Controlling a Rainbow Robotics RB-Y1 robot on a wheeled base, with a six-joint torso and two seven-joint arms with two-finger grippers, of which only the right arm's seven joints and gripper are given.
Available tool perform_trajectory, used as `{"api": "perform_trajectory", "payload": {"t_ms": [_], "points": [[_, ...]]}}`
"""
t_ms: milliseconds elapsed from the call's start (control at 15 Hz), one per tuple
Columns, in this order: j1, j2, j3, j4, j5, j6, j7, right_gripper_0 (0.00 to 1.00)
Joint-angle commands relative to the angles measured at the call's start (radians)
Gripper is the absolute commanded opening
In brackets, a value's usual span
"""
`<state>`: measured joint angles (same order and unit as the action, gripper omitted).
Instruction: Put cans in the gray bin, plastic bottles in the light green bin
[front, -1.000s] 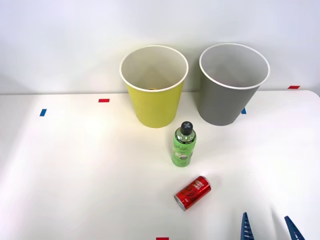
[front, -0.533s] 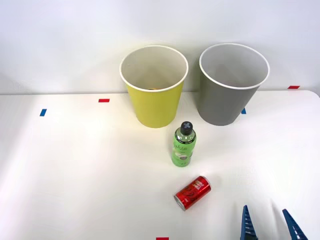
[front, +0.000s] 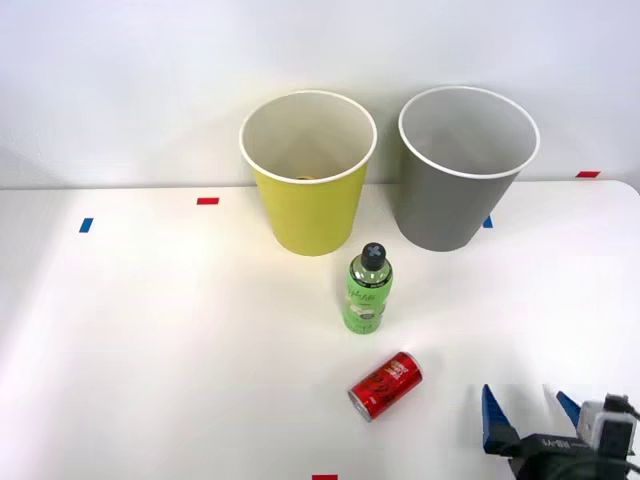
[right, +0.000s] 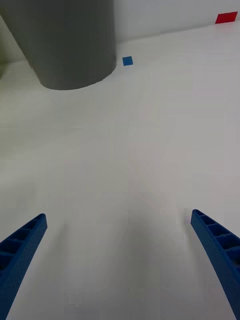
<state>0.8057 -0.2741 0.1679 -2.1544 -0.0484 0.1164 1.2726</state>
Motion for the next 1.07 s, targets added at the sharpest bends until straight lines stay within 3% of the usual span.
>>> {"api": "perform_trajectory", "payload": {"t_ms": [67, 333, 600, 1067], "points": [[-0.077, -0.117, 0.001, -0.245, -0.016, 0.414, -0.217, 1.00], [-0.215, -0.171, 0.047, -0.363, 0.029, 0.819, -0.498, 1.00], [-0.338, -0.289, 0.160, -0.404, 0.064, 1.025, -0.923, 1.00], [-0.553, -0.396, 0.337, -0.406, 0.062, 1.253, -1.357, 1.00]]}}
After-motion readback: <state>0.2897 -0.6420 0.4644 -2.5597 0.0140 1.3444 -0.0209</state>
